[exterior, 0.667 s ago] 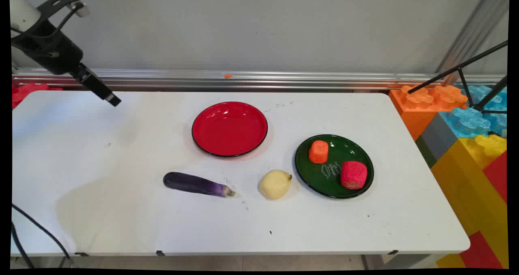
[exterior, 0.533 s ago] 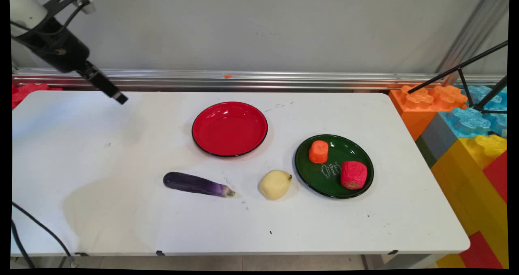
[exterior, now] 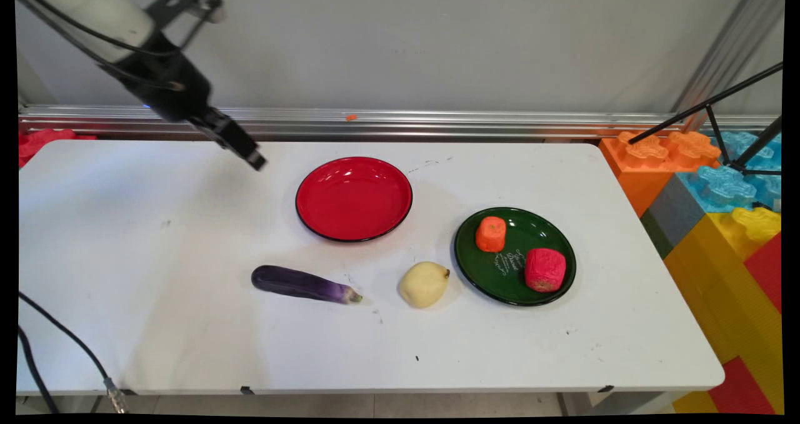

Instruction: Pick up the mandarin from the green plate

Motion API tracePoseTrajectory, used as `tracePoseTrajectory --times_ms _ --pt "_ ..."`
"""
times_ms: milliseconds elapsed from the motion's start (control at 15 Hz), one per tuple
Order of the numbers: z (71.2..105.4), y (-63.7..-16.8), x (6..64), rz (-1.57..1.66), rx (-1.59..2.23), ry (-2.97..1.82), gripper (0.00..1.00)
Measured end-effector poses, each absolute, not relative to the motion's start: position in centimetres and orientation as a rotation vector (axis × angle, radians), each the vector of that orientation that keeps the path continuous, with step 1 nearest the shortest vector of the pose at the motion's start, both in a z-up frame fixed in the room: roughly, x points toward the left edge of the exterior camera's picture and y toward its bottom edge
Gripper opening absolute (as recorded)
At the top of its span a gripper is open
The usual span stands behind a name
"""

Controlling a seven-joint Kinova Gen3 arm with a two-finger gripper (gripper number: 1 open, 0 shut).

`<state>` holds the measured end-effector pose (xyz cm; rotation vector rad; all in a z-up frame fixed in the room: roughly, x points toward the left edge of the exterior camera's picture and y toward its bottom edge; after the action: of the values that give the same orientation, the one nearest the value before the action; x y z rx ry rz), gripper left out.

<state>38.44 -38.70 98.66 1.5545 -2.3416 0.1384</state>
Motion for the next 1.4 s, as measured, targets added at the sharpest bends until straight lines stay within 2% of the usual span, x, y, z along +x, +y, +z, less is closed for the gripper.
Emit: tracePoseTrajectory --times_ms 333,800,1067,1400 --pt "97.8 -39.2 31.1 0.123 1.551 -2.314 1.00" --pt "94.0 -42.4 20.0 0.082 1.471 -2.270 1.00" --pt "90.8 -45.0 14.6 0.053 1.433 -2.249 1.00" --pt "86.6 -47.9 10.7 0.052 1.401 -2.249 1.00"
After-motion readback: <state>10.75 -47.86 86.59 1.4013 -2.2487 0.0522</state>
